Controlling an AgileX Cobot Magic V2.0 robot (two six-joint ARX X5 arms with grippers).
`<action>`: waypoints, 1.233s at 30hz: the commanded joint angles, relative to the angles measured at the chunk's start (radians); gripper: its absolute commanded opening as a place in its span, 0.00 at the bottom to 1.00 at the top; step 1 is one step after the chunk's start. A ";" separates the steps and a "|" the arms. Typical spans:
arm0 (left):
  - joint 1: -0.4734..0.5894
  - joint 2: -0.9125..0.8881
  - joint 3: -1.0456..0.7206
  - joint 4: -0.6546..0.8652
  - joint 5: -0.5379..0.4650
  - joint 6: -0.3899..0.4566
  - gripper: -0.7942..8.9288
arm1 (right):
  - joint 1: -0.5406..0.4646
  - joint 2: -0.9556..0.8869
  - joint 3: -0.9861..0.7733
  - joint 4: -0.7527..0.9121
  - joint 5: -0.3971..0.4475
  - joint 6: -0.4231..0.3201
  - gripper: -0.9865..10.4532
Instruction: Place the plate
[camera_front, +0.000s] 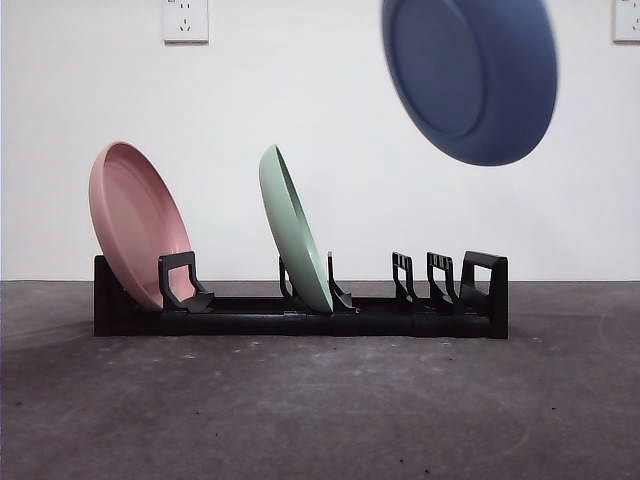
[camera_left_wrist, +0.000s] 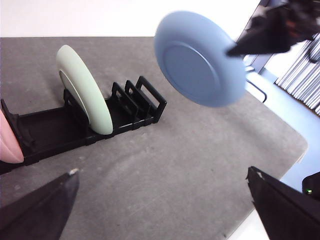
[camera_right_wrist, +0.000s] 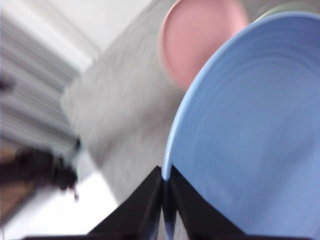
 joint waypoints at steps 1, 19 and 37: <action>-0.003 0.024 0.022 0.008 -0.003 0.027 0.63 | 0.104 -0.023 0.018 -0.086 0.111 -0.109 0.09; -0.003 0.060 0.022 0.009 -0.003 0.027 0.63 | 0.807 -0.032 -0.333 0.147 0.742 0.094 0.09; -0.003 0.060 0.022 0.015 -0.003 0.027 0.63 | 0.990 0.334 -0.420 0.354 1.081 0.142 0.09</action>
